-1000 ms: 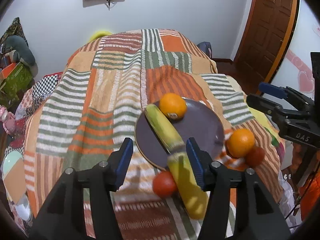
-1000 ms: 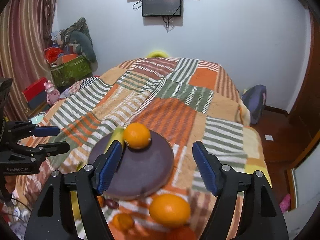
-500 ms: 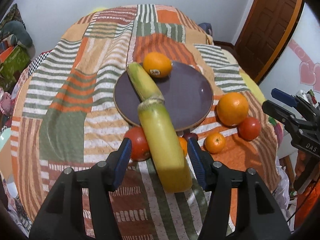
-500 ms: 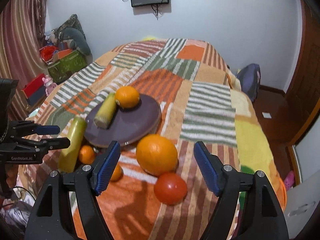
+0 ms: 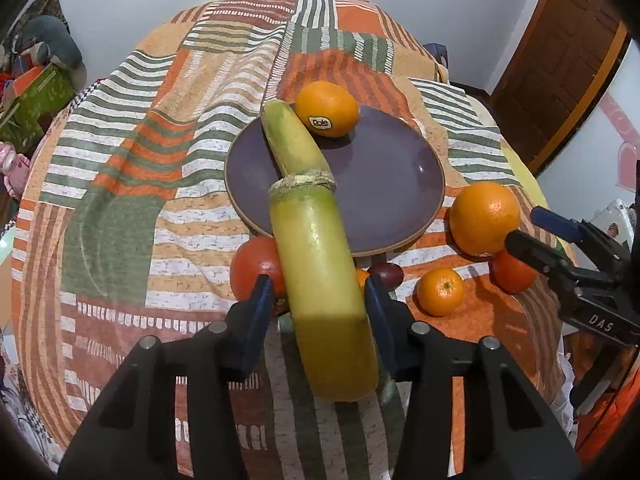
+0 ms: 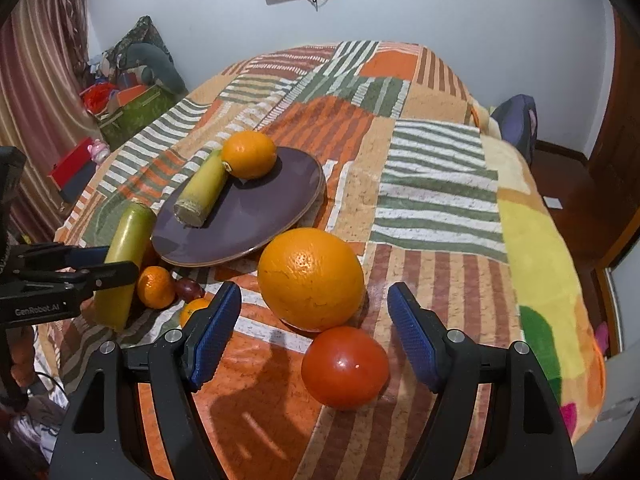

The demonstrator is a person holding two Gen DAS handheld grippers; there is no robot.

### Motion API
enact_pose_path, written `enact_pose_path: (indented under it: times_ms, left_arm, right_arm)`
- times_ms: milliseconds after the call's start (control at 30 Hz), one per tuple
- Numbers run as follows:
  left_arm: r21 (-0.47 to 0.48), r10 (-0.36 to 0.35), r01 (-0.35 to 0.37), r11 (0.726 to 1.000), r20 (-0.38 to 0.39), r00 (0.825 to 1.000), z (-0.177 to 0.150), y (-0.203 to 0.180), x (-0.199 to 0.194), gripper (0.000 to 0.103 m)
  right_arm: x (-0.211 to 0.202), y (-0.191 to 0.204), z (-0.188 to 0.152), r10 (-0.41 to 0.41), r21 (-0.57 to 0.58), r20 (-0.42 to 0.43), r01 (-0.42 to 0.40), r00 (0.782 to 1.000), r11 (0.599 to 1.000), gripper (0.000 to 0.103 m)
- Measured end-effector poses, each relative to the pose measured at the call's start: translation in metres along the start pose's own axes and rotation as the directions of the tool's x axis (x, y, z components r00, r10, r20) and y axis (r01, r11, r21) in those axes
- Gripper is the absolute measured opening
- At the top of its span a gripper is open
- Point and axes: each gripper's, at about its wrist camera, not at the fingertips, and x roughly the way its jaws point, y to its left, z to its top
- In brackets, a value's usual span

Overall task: Organize fruits
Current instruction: 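Grasp the long yellow zucchini with the left tool while the right tool grasps another orange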

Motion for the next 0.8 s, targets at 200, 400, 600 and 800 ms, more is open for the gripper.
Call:
enact_pose_path:
  times_ms: [200,400,600,800]
  left_arm:
    - [-0.015,-0.02,0.02,1.0,-0.013,1.0,-0.001,-0.001,-0.001,0.04]
    - [-0.012,-0.03,0.03,0.999,-0.04,0.999,-0.006,-0.001,-0.001,0.039]
    - [-0.04,-0.049,0.046,0.998,-0.066,0.997,0.0,0.001,0.008,0.039]
    - [-0.046,-0.052,0.05,0.998,-0.049,0.997,-0.004,0.001,0.006,0.038]
  right_arm:
    - [0.01,-0.001,0.0,0.016,0.007,-0.017,-0.016,1.0,1.0,0.073]
    - [0.02,-0.003,0.0,0.024,0.005,-0.03,-0.024,0.999,1.0,0.073]
    - [0.03,-0.005,0.002,0.042,0.026,-0.046,-0.041,0.998,0.999,0.073]
    - [0.034,-0.006,0.002,0.063,0.055,-0.045,-0.061,0.997,0.997,0.068]
